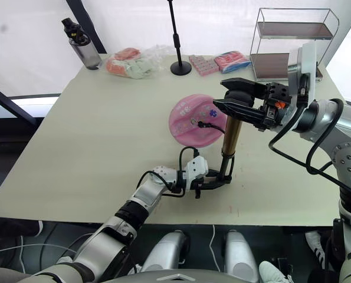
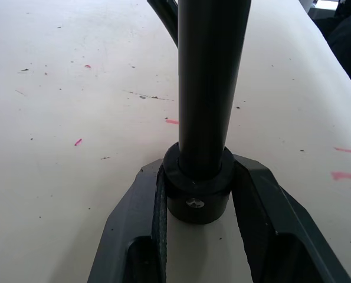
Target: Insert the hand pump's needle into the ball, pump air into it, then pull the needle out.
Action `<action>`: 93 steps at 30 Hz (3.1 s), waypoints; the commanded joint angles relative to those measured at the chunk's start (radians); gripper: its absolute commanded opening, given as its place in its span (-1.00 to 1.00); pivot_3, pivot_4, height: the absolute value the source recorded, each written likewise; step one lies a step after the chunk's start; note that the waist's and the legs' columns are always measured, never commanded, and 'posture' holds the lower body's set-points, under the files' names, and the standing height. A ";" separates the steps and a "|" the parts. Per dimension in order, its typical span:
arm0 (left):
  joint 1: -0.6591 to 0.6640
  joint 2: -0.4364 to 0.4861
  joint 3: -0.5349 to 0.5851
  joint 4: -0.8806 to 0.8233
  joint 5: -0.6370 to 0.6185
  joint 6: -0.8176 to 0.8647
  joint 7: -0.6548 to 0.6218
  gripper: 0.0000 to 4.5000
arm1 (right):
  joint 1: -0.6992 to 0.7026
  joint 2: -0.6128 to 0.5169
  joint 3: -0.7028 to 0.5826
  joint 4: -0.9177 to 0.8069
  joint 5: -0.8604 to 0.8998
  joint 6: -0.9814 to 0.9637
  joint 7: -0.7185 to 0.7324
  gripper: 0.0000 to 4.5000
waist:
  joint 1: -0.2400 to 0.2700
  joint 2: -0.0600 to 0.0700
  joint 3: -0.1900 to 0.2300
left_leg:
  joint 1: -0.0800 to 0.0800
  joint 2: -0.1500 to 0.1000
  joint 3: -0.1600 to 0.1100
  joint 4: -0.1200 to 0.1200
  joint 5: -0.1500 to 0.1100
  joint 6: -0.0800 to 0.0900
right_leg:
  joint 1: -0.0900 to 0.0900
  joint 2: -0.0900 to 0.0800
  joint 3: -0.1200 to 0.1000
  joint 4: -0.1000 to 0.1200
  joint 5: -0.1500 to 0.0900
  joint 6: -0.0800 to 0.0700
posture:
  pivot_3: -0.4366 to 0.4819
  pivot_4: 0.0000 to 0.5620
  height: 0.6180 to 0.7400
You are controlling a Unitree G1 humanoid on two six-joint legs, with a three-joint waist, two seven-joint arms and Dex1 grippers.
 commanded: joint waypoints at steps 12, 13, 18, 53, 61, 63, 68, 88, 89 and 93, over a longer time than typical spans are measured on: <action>0.001 -0.057 -0.043 0.137 0.082 -0.034 0.046 -0.51 | 0.045 -0.017 -0.093 -0.115 0.021 -0.048 0.046 -0.17 | 0.010 0.000 0.000 | -0.001 -0.001 0.000 0.003 0.000 0.001 | 0.001 0.000 0.000 0.000 0.001 0.002 | -0.05 -0.47 1.00; 0.000 -0.061 -0.043 0.140 0.085 -0.036 0.047 -0.51 | 0.053 -0.018 -0.096 -0.116 0.016 -0.051 0.049 -0.17 | 0.012 0.000 0.000 | -0.001 -0.001 0.000 0.003 0.000 0.001 | 0.001 0.000 0.000 0.000 0.001 0.002 | -0.05 -0.47 1.00; -0.008 -0.086 -0.048 0.165 0.098 -0.056 0.059 -0.51 | 0.147 -0.039 -0.083 -0.113 -0.062 -0.093 0.109 -0.17 | 0.026 0.000 -0.001 | 0.000 -0.001 0.000 0.006 -0.001 0.002 | 0.004 0.000 -0.001 -0.001 0.002 0.003 | -0.05 -0.47 1.00; -0.057 -0.141 -0.039 0.295 0.133 -0.140 0.071 -0.51 | 0.501 0.142 0.152 0.156 -0.501 -0.527 0.159 -0.17 | 0.031 -0.008 -0.016 | 0.014 -0.002 -0.003 0.008 -0.003 0.005 | 0.023 -0.003 -0.006 -0.007 0.000 0.008 | -0.05 -0.47 1.00; -0.067 -0.158 -0.041 0.308 0.133 -0.155 0.066 -0.51 | 0.358 0.038 0.010 0.053 -0.306 -0.361 0.168 -0.17 | 0.033 -0.005 -0.014 | 0.006 -0.004 -0.004 0.009 -0.002 0.007 | 0.017 -0.007 -0.008 -0.008 0.002 0.006 | -0.05 -0.47 1.00; -0.070 -0.163 -0.041 0.313 0.134 -0.158 0.065 -0.51 | 0.327 0.013 -0.019 0.046 -0.273 -0.331 0.173 -0.17 | 0.032 -0.005 -0.014 | 0.003 -0.004 -0.005 0.008 -0.002 0.007 | 0.014 -0.007 -0.008 -0.008 0.002 0.006 | -0.05 -0.47 1.00; -0.086 -0.174 -0.038 0.333 0.135 -0.165 0.068 -0.51 | 0.239 -0.054 -0.097 0.039 -0.171 -0.238 0.176 -0.17 | 0.031 -0.003 -0.013 | 0.001 -0.005 -0.006 0.008 -0.003 0.008 | 0.013 -0.007 -0.010 -0.009 0.002 0.006 | -0.05 -0.47 1.00; -0.112 -0.190 -0.029 0.407 0.157 -0.186 0.101 -0.51 | 0.258 -0.079 -0.081 -0.015 -0.139 -0.125 0.175 -0.17 | 0.027 -0.004 -0.009 | -0.002 -0.004 -0.001 0.003 -0.004 0.009 | 0.007 -0.008 -0.007 -0.009 0.002 0.006 | -0.05 -0.47 1.00; -0.113 -0.190 -0.027 0.408 0.159 -0.186 0.103 -0.51 | 0.289 -0.070 -0.066 -0.015 -0.169 -0.152 0.187 -0.17 | 0.026 -0.004 -0.009 | -0.002 -0.004 -0.001 0.004 -0.004 0.009 | 0.007 -0.008 -0.007 -0.009 0.002 0.006 | -0.05 -0.47 1.00; -0.114 -0.184 -0.021 0.412 0.158 -0.187 0.106 -0.51 | 0.391 -0.020 0.008 0.005 -0.261 -0.238 0.204 -0.17 | 0.021 -0.009 -0.012 | 0.005 -0.003 -0.001 0.004 -0.004 0.009 | 0.013 -0.006 -0.007 -0.009 0.002 0.007 | -0.05 -0.47 1.00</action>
